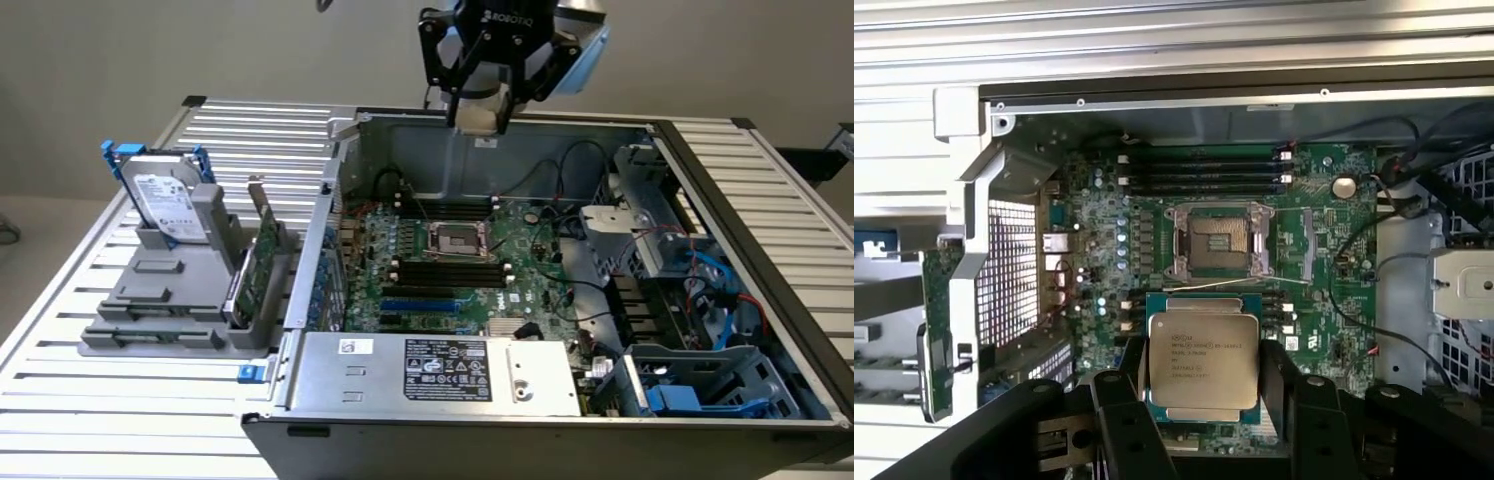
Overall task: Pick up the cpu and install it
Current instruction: 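Pick up the cpu and move it towards the insertion slot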
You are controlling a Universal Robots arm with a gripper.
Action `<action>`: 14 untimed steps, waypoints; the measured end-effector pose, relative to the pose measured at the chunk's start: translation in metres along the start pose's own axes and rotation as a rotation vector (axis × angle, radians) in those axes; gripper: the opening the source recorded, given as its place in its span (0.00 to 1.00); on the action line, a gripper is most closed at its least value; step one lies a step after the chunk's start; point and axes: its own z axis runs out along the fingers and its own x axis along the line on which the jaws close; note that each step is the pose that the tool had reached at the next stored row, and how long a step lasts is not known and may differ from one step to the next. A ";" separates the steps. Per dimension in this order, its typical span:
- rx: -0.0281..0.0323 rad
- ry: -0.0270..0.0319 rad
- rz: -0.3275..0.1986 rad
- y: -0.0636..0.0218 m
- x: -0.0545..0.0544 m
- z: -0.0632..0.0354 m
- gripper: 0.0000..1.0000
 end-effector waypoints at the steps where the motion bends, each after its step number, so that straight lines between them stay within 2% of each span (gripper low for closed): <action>1: 0.0005 -0.0001 0.000 0.0015 0.000 0.0017 0.55; 14: 0.0016 -0.0010 0.000 0.0092 -0.007 0.0252 0.55</action>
